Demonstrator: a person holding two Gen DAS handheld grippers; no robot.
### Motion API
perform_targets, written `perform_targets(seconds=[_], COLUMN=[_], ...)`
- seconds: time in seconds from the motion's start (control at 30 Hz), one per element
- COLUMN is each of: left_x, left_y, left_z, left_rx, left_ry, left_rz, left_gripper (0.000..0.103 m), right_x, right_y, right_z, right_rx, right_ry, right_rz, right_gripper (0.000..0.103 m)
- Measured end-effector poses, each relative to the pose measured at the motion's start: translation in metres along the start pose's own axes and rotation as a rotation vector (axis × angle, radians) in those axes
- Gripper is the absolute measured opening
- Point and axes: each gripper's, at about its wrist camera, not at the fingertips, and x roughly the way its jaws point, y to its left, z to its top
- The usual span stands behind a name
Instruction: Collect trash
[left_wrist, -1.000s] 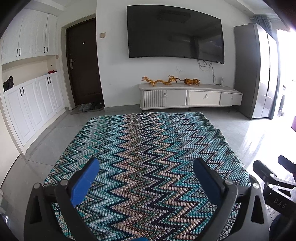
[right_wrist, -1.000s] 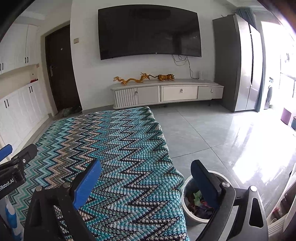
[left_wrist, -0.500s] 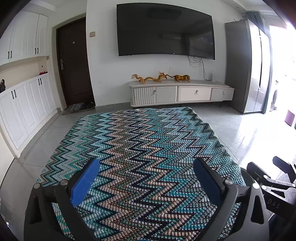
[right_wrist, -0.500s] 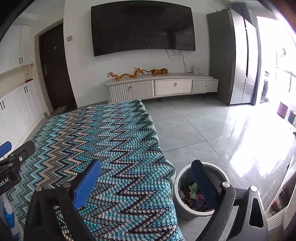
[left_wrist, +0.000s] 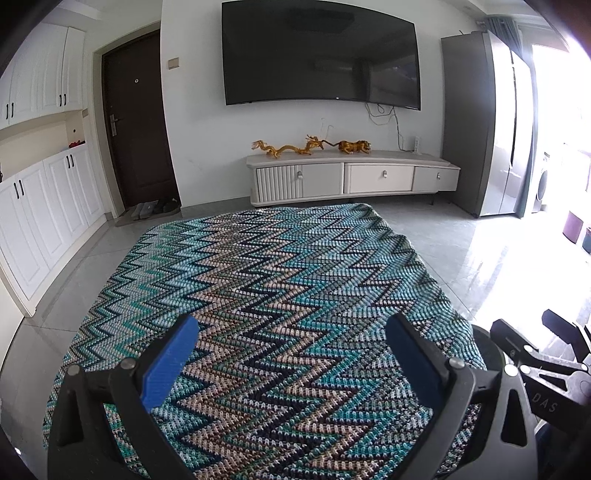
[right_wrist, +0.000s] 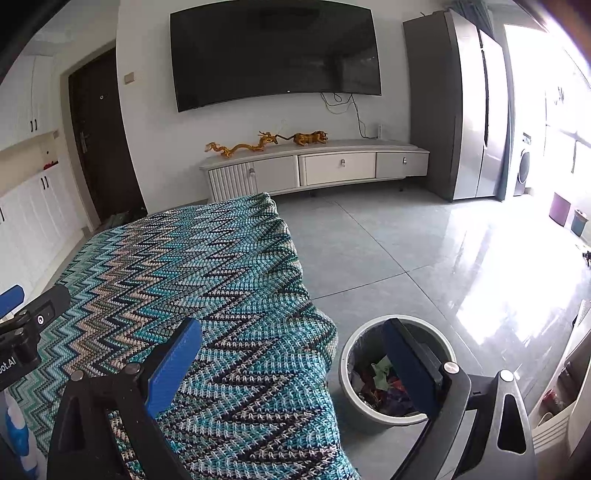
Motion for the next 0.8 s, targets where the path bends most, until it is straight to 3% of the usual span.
perform_targets(seconds=[0.8], left_x=[0.003], left_y=[-0.018], left_z=[-0.002], left_rx=[0.043], left_ry=[0.017], left_rz=[-0.021], left_gripper=[0.102], right_x=[0.003], right_y=[-0.011], right_z=[-0.002], right_rx=[0.02], right_ry=[0.0], right_rz=[-0.019], right_gripper=[0.098])
